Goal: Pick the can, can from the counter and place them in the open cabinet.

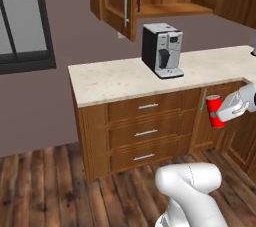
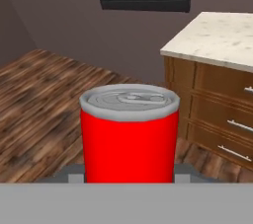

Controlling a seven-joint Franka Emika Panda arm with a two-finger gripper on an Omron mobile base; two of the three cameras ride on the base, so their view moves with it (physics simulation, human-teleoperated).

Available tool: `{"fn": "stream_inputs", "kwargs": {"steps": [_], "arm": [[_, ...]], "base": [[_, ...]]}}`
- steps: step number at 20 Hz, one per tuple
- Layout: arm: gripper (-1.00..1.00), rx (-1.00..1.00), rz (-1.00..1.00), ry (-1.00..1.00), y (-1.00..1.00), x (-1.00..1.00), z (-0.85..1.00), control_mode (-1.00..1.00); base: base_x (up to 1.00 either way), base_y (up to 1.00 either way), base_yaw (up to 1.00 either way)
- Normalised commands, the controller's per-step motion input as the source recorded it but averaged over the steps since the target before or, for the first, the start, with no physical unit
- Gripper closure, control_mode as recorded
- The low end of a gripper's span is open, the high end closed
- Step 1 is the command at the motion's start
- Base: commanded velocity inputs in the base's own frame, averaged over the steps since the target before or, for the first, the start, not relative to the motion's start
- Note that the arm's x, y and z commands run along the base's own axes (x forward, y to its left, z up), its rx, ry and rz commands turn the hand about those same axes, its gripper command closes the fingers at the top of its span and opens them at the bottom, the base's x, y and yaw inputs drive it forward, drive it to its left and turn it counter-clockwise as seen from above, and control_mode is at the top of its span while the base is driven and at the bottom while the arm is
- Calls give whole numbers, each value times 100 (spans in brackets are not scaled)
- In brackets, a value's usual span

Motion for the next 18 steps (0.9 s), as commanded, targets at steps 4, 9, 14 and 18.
{"fn": "stream_inputs", "kwargs": {"steps": [4, 9, 14, 18], "arm": [[100, 0, 0, 0, 0, 0, 0, 100], [100, 0, 0, 0, 0, 0, 0, 100], [100, 0, 0, 0, 0, 0, 0, 100], [100, 0, 0, 0, 0, 0, 0, 100]], "base": [[80, -26, 0], [62, -42, 1], [55, -43, 3], [54, -40, 3]]}}
